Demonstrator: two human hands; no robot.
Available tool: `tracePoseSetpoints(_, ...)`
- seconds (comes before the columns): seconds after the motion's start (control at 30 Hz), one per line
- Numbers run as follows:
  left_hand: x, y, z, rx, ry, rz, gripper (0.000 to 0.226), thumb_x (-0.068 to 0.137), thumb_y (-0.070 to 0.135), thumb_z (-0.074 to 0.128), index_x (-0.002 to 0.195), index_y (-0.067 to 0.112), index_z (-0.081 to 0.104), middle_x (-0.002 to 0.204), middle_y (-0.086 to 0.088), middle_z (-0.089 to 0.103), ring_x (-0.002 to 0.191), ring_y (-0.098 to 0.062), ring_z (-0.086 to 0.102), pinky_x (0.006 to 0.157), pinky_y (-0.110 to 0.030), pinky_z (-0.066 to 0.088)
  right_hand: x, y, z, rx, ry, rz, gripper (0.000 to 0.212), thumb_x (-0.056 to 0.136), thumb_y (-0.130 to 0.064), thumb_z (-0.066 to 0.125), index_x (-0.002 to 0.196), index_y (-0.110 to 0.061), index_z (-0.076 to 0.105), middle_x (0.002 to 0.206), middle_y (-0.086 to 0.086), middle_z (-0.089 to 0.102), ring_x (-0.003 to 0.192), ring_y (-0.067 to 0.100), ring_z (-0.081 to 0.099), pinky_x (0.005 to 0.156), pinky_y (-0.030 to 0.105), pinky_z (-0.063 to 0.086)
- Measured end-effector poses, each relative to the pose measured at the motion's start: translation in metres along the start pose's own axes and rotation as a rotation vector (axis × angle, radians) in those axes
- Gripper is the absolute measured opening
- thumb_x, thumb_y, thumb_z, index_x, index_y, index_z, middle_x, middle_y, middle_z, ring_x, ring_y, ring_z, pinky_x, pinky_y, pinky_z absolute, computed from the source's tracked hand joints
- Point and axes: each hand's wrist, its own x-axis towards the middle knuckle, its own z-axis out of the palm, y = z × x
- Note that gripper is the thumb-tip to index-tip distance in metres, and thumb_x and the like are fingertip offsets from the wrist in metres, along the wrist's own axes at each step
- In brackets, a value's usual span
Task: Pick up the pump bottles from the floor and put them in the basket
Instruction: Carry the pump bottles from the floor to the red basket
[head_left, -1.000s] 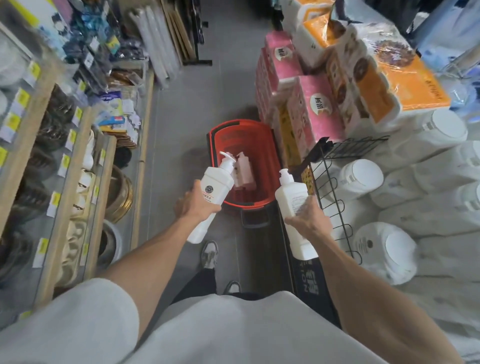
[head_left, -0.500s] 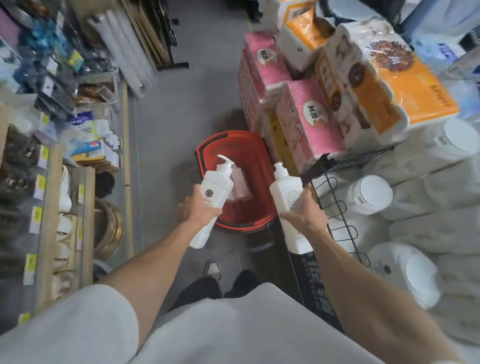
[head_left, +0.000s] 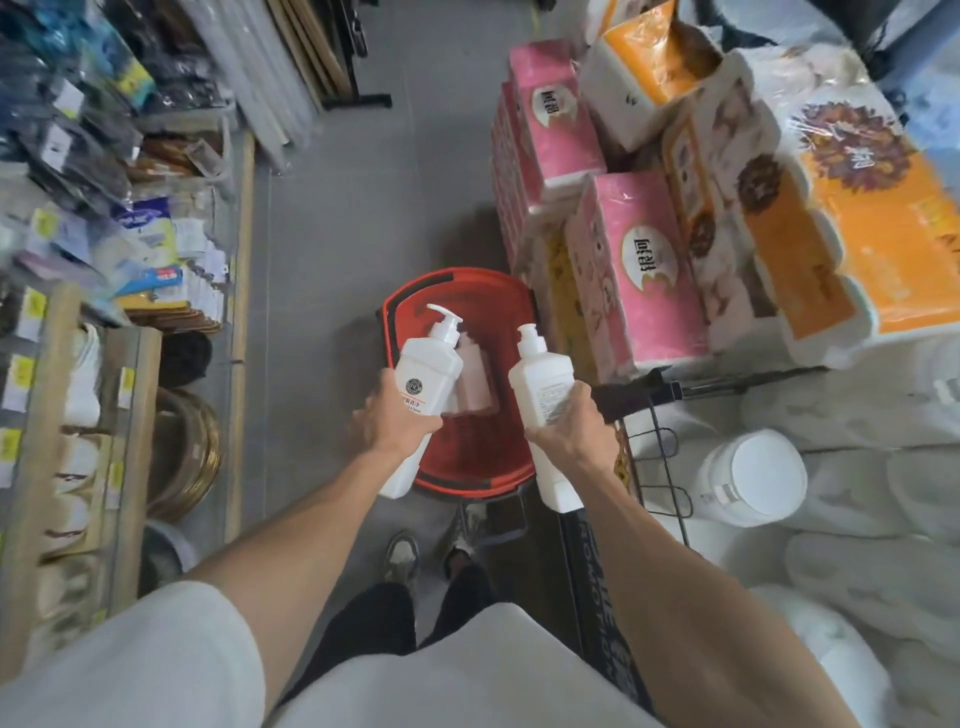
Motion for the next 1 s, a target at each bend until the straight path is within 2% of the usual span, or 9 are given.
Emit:
tracePoseSetpoints(0.1,0.024,0.011,0.018,-0.015,0.038,-0.017,0.071,0.064,0.043,0.083,0.115,0.022,0.037,0.116,-0.006,0.063,0.101,-0.038,0.061,0.077,-0.040,0.040,0.033,-0.001,0.009,-0.003,0.003,-0.010,0.075,0.065,-0.044,0.083,0.117,-0.024,0.033,0.110,0.000,0.058,0.092,0.027,0.064,0.077,0.042,0.053)
tracePoseSetpoints(0.27,0.068,0.025,0.045,-0.044,0.065,-0.053,0.071,0.067,0.041,0.081,0.122,0.021,0.039,0.122,-0.006,0.061,0.107,-0.038,0.059,0.086,-0.043,0.043,0.085,-0.004,0.030,-0.016,-0.001,-0.022,0.079,0.067,-0.046,0.084,0.123,-0.024,0.033,0.114,-0.001,0.058,0.096,0.027,0.065,0.078,0.044,0.051)
tracePoseSetpoints(0.4,0.106,0.026,0.064,-0.066,0.052,-0.057,0.074,0.067,0.043,0.082,0.124,0.022,0.039,0.121,-0.004,0.062,0.105,-0.035,0.060,0.089,-0.043,0.048,0.122,-0.010,0.052,-0.015,-0.003,-0.039,0.072,0.065,-0.044,0.083,0.113,-0.027,0.033,0.109,-0.002,0.058,0.091,0.026,0.066,0.078,0.045,0.056)
tracePoseSetpoints(0.6,0.163,0.014,0.094,-0.049,0.033,-0.089,0.070,0.068,0.041,0.081,0.121,0.022,0.039,0.115,-0.003,0.063,0.100,-0.035,0.061,0.076,-0.036,0.039,0.169,-0.022,0.093,0.013,0.012,-0.013,0.074,0.066,-0.047,0.081,0.118,-0.028,0.031,0.111,-0.003,0.056,0.093,0.025,0.065,0.080,0.049,0.057)
tracePoseSetpoints(0.7,0.193,0.006,0.114,-0.072,0.024,-0.112,0.071,0.067,0.041,0.081,0.122,0.023,0.040,0.111,-0.002,0.063,0.096,-0.033,0.061,0.075,-0.035,0.042,0.193,-0.025,0.117,0.023,0.022,0.020,0.076,0.068,-0.046,0.081,0.122,-0.026,0.032,0.113,-0.003,0.056,0.094,0.025,0.065,0.078,0.044,0.055)
tracePoseSetpoints(0.83,0.228,-0.005,0.141,-0.126,0.024,-0.135,0.069,0.066,0.042,0.083,0.117,0.024,0.041,0.104,0.000,0.062,0.083,-0.028,0.057,0.073,-0.036,0.046,0.222,-0.025,0.149,0.031,0.025,0.050,0.077,0.071,-0.042,0.080,0.129,-0.023,0.033,0.116,-0.002,0.057,0.097,0.026,0.065,0.074,0.039,0.044)
tracePoseSetpoints(0.9,0.248,-0.012,0.157,-0.136,0.026,-0.138,0.069,0.065,0.043,0.083,0.115,0.025,0.039,0.101,0.001,0.061,0.083,-0.028,0.057,0.075,-0.037,0.049,0.239,-0.025,0.168,0.025,0.024,0.062,0.078,0.071,-0.042,0.080,0.130,-0.024,0.033,0.117,-0.002,0.058,0.098,0.027,0.065,0.077,0.041,0.047)
tracePoseSetpoints(1.0,0.273,-0.020,0.177,-0.145,0.004,-0.142,0.070,0.064,0.044,0.082,0.116,0.027,0.040,0.097,0.006,0.059,0.080,-0.023,0.055,0.070,-0.034,0.042,0.261,-0.025,0.193,0.031,0.015,0.079,0.079,0.070,-0.043,0.079,0.131,-0.024,0.033,0.120,-0.001,0.059,0.100,0.028,0.065,0.082,0.044,0.049)
